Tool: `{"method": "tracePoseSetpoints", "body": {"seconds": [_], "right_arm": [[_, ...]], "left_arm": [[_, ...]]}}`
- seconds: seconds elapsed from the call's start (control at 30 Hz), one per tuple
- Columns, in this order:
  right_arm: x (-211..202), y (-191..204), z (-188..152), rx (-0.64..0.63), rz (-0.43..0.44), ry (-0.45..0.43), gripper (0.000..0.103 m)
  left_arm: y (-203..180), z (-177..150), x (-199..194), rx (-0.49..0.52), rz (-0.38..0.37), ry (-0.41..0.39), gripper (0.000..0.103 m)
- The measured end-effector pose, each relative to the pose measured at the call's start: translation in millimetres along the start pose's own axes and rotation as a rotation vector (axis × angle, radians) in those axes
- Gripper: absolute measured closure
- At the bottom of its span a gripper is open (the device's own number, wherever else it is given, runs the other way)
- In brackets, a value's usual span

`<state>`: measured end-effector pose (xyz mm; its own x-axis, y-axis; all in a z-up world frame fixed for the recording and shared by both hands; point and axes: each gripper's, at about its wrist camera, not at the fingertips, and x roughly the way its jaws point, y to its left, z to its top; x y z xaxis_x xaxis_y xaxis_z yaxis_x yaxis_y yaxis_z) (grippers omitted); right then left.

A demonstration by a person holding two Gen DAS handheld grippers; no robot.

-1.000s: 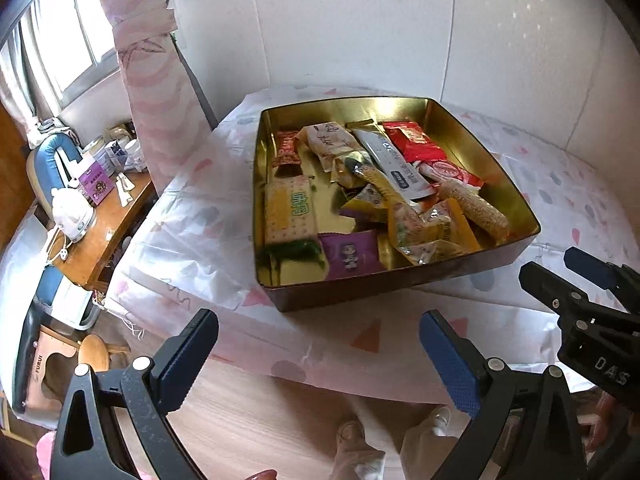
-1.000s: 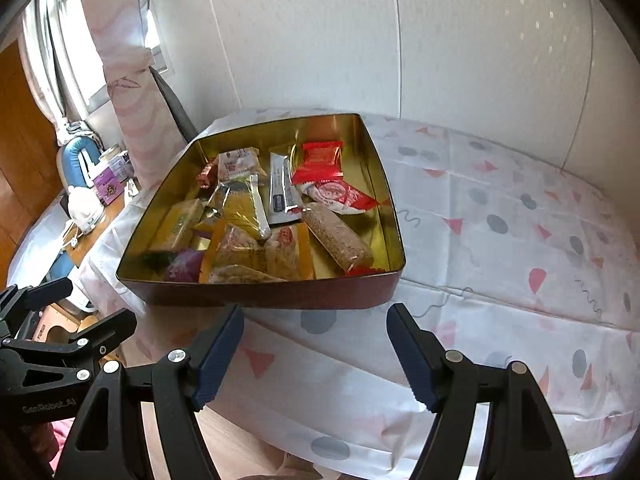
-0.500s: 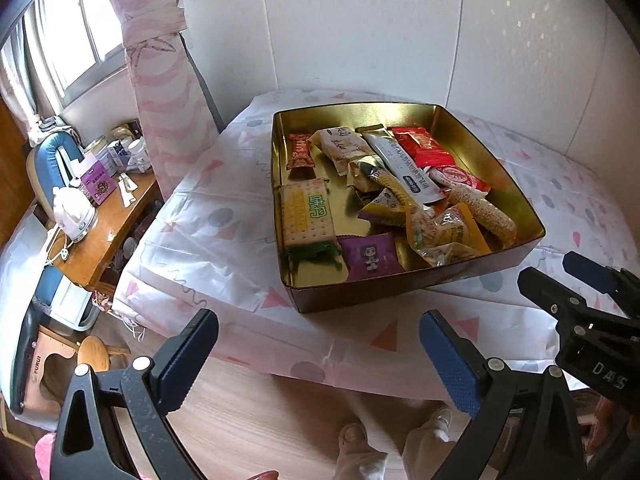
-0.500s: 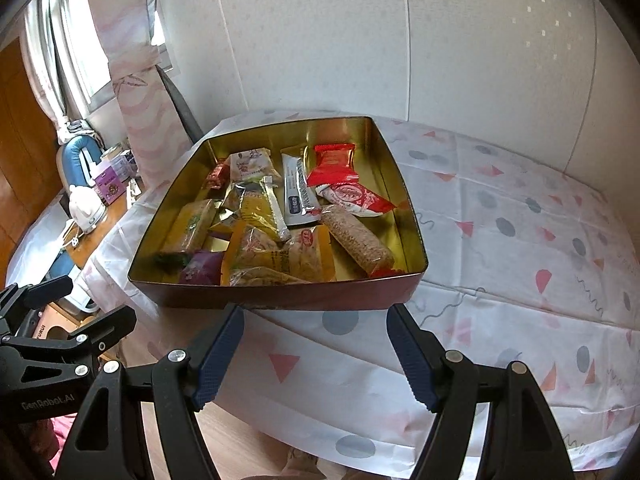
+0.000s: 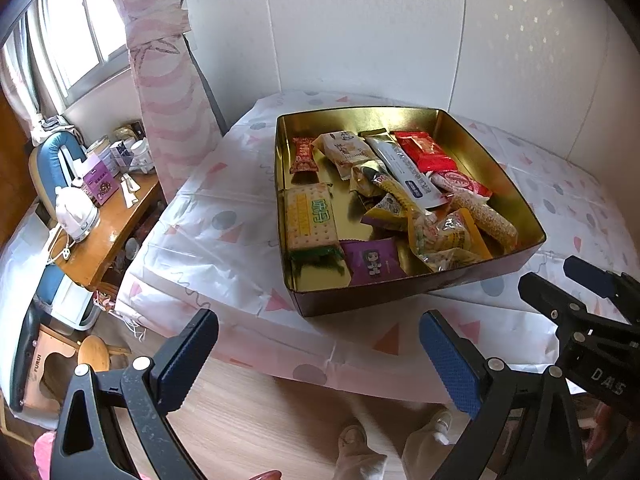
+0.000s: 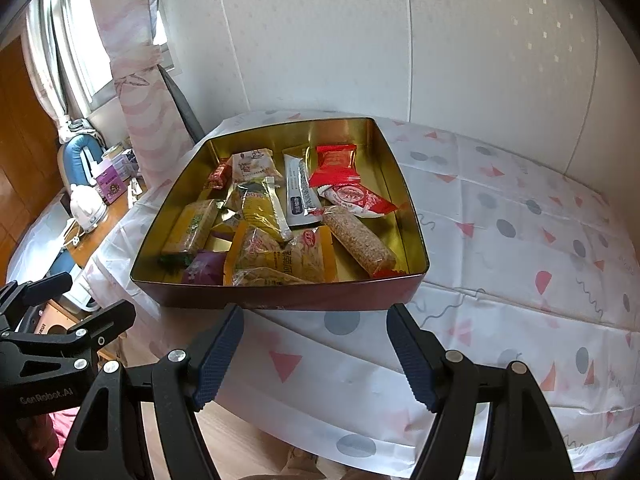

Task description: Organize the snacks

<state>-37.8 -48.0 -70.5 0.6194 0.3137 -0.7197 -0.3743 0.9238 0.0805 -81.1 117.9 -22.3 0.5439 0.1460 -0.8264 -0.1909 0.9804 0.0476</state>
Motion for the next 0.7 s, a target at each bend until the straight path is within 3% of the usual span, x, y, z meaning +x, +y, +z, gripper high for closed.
{"method": "tracePoseSetpoints", "body": {"seconds": [0.7], "right_arm": [[1.5, 1.4, 2.1, 0.007, -0.004, 0.003, 0.028]], "left_arm": [[0.9, 0.9, 0.1, -0.008, -0.01, 0.003, 0.002]]}}
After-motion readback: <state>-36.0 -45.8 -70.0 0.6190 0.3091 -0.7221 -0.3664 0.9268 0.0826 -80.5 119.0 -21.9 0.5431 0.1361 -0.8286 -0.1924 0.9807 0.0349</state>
